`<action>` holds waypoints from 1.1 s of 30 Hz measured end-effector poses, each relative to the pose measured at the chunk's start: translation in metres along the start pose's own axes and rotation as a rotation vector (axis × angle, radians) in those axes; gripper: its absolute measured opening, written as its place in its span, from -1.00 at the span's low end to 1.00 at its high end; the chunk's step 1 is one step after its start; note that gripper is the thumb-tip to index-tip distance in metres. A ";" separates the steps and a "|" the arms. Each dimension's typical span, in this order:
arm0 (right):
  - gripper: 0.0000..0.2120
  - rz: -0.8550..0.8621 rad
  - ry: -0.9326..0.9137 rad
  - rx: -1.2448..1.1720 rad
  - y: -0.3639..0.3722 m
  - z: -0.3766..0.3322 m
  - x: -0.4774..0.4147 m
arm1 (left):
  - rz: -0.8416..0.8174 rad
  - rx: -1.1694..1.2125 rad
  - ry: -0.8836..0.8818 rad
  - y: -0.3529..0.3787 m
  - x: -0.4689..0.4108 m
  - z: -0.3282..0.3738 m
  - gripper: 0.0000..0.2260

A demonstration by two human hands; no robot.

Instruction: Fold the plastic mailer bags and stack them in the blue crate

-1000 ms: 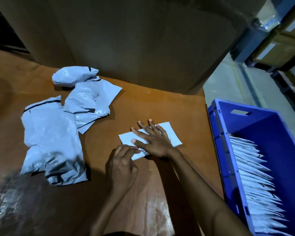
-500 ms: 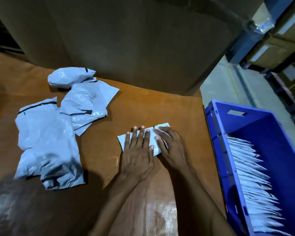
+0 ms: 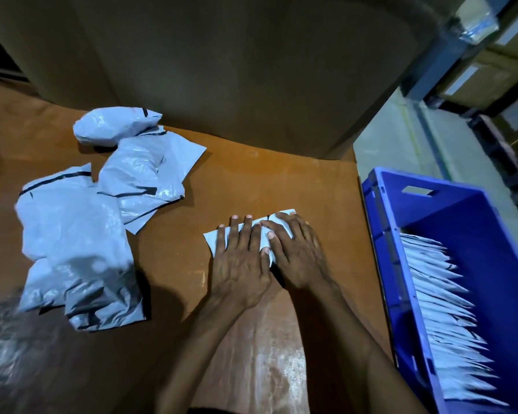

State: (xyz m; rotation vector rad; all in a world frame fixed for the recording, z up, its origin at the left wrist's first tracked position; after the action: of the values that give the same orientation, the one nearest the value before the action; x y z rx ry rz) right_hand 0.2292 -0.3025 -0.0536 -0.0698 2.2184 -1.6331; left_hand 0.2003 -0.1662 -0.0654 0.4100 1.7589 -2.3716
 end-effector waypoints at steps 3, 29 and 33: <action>-0.43 -0.044 0.115 -0.139 -0.008 -0.001 0.002 | -0.011 0.043 0.017 -0.007 0.004 -0.003 -0.41; -0.65 -0.102 -0.184 -0.476 -0.006 -0.075 -0.062 | 0.296 0.179 0.042 -0.050 0.060 -0.024 -0.64; -0.69 -0.057 -0.411 -0.349 0.022 -0.084 -0.057 | 0.262 0.194 0.007 -0.048 0.057 -0.026 -0.57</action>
State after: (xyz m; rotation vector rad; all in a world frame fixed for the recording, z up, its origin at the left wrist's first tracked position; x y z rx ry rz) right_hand 0.2585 -0.2037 -0.0375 -0.5176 2.1552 -1.1138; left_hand 0.1357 -0.1253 -0.0461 0.6329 1.3832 -2.3575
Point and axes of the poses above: each hand's wrist, its own x-axis away from the middle knuckle, its own y-axis out of the palm, z = x × y, the point moved 5 cm from there along -x, towards the middle knuckle, and after that the axes turned 15 degrees about z, right-handed, at the moved point
